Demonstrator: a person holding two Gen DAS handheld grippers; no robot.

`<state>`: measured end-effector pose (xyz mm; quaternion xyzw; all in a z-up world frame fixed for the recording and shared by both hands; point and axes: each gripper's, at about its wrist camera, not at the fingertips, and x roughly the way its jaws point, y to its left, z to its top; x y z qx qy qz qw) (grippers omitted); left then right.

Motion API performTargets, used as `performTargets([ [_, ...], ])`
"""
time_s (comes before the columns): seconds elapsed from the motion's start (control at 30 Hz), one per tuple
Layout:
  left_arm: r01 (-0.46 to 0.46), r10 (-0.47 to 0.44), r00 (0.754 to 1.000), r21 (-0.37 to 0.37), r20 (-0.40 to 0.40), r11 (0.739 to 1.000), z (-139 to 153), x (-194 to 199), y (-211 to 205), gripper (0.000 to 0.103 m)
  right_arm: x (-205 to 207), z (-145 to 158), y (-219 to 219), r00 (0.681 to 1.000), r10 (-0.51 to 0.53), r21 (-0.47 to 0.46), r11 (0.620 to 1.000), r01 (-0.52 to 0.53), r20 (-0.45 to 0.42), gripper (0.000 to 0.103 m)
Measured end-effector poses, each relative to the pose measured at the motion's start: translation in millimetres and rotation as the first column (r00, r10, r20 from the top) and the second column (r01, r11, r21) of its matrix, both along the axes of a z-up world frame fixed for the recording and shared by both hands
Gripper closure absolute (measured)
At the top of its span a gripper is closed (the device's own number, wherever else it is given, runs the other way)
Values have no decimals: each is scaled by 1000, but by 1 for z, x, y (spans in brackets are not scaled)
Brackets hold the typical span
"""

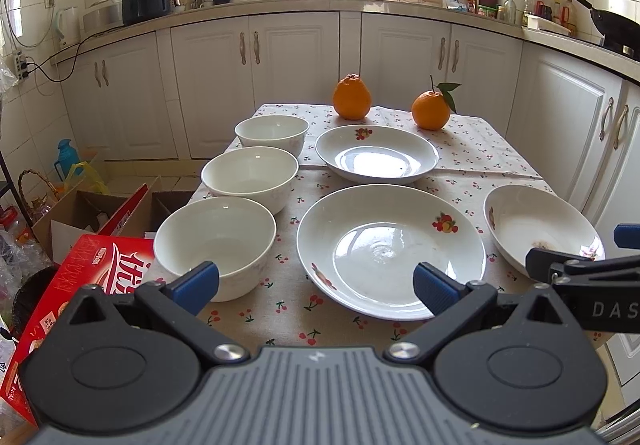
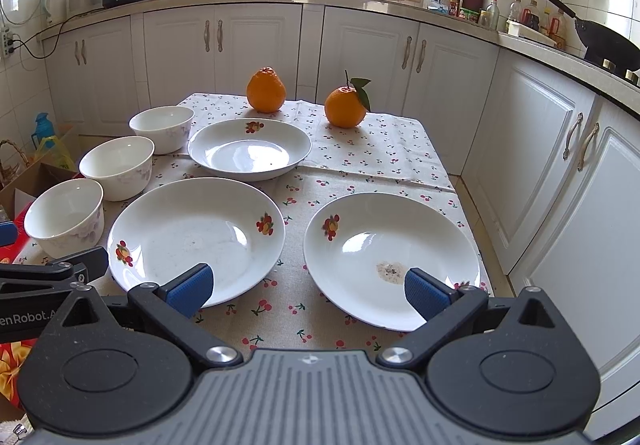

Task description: Organize plates and bowls

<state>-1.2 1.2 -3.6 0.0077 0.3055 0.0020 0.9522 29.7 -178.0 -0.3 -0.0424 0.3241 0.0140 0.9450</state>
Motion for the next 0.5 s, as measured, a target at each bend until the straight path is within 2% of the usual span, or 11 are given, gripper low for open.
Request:
performTargets([
  [0.5, 0, 0, 1000, 2, 0, 1000, 1, 0, 0, 1, -2, 2, 0, 1000, 1, -5, 1000, -1, 7, 0],
])
